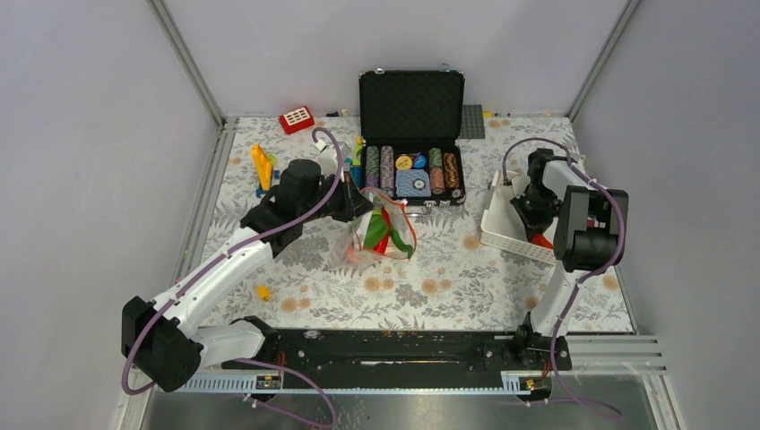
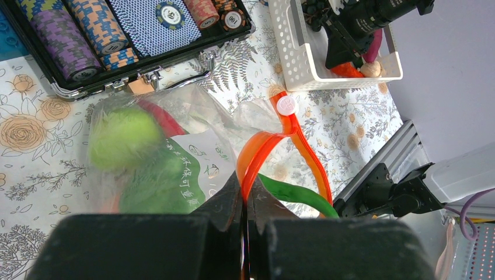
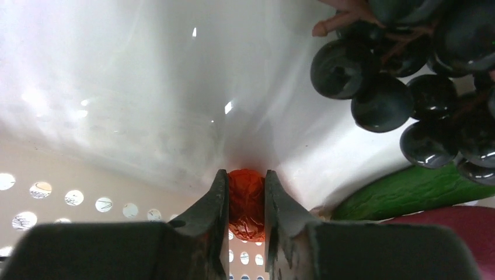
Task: Place the food in the zip-top bag and seal the zipper
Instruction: Pick up the fake vegetable from the bin.
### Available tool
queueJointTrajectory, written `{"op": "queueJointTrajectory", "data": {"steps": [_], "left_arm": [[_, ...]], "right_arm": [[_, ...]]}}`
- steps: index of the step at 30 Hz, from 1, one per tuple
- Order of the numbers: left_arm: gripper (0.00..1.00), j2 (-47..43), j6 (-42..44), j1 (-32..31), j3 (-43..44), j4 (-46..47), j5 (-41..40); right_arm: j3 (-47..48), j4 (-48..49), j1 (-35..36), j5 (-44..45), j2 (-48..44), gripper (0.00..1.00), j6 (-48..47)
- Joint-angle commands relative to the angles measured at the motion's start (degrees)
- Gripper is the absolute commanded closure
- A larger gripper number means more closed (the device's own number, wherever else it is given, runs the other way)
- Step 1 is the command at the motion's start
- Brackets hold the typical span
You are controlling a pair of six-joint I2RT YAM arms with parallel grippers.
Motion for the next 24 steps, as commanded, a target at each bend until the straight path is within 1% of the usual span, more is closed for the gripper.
{"op": "queueJointTrajectory", "data": {"steps": [1,4,5,8,14,18,19,21,22,24], "left_arm": [[1.00,-1.69,0.57,0.39,0.18,3.56,0.37],[1.00,-1.81,0.42,0.38,0.09,3.81,0.35],[1.00,-1.80,0.35,0.37,0.07,3.93,0.42],[1.00,-1.76,0.06,0.41,0.00,4.39,0.80],[1.00,-1.47,-0.43,0.37,0.11,4.78,1.21],[1.00,-1.19,-1.17,0.37,0.50,5.05,1.18],[1.00,-1.13,-1.32,0.37,0.69,5.05,1.12],[1.00,-0.87,-1.68,0.37,0.92,5.12,1.11],[1.00,-0.66,-1.83,0.37,1.08,5.06,1.13],[1.00,-0.28,-2.08,0.37,1.43,5.03,1.11]], "right_arm": [[2.09,-0.49,-0.09,-4.03,-4.08,0.90,0.76],[1.46,2.14,-0.14,-2.47,-8.91,0.96,3.00],[1.24,3.24,-0.13,-1.50,-10.74,1.00,4.20],[-0.17,6.95,-0.13,0.49,-16.41,1.00,7.08],[-3.36,12.17,-0.05,-0.62,-26.57,1.00,11.84],[-5.76,16.93,-0.05,-8.18,-34.18,1.00,18.16],[-6.63,18.53,0.03,-11.97,-36.43,1.00,20.18],[-9.54,24.01,0.65,-22.24,-41.24,1.00,24.39],[-11.49,27.96,1.55,-29.12,-43.87,1.00,26.72],[-15.59,37.26,5.57,-36.29,-48.59,1.00,31.95]]}}
